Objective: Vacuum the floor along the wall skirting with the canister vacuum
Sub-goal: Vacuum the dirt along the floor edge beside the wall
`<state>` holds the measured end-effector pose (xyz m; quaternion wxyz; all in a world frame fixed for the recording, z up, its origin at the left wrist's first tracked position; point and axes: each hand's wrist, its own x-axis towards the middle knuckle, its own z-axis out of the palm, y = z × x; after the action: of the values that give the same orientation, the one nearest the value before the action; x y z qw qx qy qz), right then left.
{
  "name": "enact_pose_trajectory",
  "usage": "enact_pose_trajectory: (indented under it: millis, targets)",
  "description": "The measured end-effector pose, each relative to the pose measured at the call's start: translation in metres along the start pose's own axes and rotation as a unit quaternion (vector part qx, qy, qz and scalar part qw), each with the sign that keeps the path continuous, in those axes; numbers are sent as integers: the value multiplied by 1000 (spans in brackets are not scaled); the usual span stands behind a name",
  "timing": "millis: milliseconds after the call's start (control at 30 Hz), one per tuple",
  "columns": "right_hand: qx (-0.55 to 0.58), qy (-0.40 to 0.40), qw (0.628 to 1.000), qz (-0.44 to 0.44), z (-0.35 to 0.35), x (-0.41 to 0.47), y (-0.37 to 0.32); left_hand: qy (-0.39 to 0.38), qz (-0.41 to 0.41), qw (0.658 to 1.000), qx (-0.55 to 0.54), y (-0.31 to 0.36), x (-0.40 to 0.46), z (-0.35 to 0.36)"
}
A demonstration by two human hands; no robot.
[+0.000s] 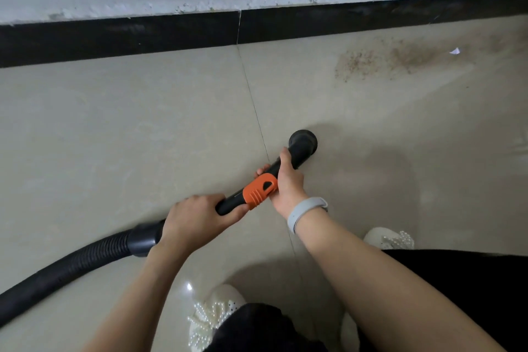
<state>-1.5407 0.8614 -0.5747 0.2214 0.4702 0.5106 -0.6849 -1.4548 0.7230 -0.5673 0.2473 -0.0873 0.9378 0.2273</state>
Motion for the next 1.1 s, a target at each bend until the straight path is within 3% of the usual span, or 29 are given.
enact_pose_trajectory:
  millis: [267, 467, 600, 833, 1100]
  targets:
    - [-28, 25, 996, -75, 20, 11, -85, -15, 39, 998, -48, 44, 61, -40]
    - [-77, 20, 994, -74, 15, 58, -139, -30, 4, 998, -51, 91, 108, -56]
    - [-198, 55, 978, -46, -11, 83, -158, -69, -45, 994, -74, 134, 118, -49]
    - [-310, -27, 950, -24, -51, 108, -212, -73, -129, 988, -46, 209, 123, -36]
    - [-242, -92, 966, -12, -77, 130, -263, -55, -229, 972, 23, 294, 136, -25]
